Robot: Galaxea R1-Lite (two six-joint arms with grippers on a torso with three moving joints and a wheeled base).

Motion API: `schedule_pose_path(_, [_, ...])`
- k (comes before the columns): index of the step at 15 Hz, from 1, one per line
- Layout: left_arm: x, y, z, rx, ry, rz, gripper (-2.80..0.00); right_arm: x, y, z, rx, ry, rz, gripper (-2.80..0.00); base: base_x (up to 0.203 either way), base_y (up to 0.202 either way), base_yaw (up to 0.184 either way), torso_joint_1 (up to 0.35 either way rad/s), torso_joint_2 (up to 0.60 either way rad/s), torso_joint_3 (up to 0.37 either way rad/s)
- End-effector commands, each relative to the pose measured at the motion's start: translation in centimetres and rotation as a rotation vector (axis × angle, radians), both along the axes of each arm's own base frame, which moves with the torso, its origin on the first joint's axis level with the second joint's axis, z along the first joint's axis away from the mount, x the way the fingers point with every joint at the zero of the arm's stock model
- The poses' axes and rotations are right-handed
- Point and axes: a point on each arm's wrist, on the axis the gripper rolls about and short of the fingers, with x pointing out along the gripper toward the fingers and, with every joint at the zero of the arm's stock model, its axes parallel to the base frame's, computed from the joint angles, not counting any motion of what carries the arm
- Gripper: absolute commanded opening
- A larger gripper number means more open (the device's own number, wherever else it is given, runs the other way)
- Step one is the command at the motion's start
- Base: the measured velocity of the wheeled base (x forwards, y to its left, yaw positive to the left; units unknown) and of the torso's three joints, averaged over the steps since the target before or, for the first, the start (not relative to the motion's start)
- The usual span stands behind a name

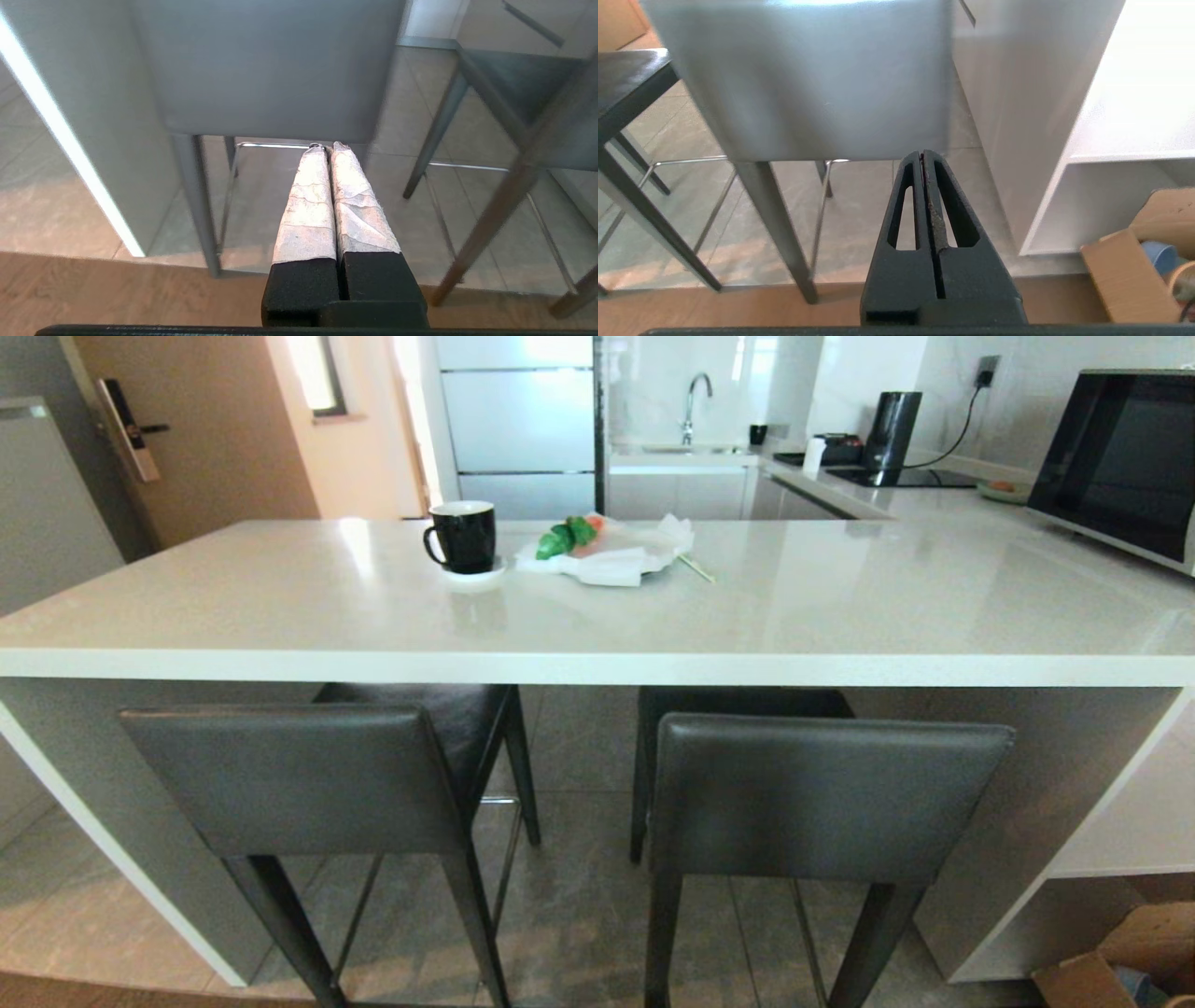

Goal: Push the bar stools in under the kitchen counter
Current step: Pull the gray chair out from under the dining table

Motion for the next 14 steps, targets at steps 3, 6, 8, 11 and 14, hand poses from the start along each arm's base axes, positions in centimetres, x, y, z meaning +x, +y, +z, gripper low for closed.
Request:
schedule_pose_path(3, [0.02, 0.0, -0.09, 0.0, 0.004, -0.001, -2.8, 0.01, 0.0, 0.02, 0.0, 0.0, -0.001, -2.8, 0.0, -0.194, 0.001, 0.004, 0.0, 0.0])
schedule_pose_path(6, [0.02, 0.0, -0.09, 0.0, 0.004, -0.001, -2.8, 0.01, 0.0, 0.02, 0.0, 0.0, -0.001, -2.8, 0.0, -0.194, 0.001, 0.002, 0.0, 0.0])
schedule_pose_path(8, [0.02, 0.0, -0.09, 0.0, 0.003, -0.001, -2.8, 0.01, 0.0, 0.02, 0.0, 0.0, -0.001, -2.8, 0.0, -0.193, 0.001, 0.002, 0.0, 0.007])
schedule_pose_path(11, [0.02, 0.0, -0.09, 0.0, 0.004, -0.001, -2.8, 0.01, 0.0, 0.02, 0.0, 0.0, -0.001, -2.8, 0.0, -0.196, 0.005, 0.005, 0.0, 0.004])
schedule_pose_path(14, [0.02, 0.01, -0.09, 0.0, 0.004, -0.003, -2.8, 0.01, 0.0, 0.02, 0.0, 0.0, 0.001, -2.8, 0.0, -0.194, 0.0, 0.004, 0.0, 0.001])
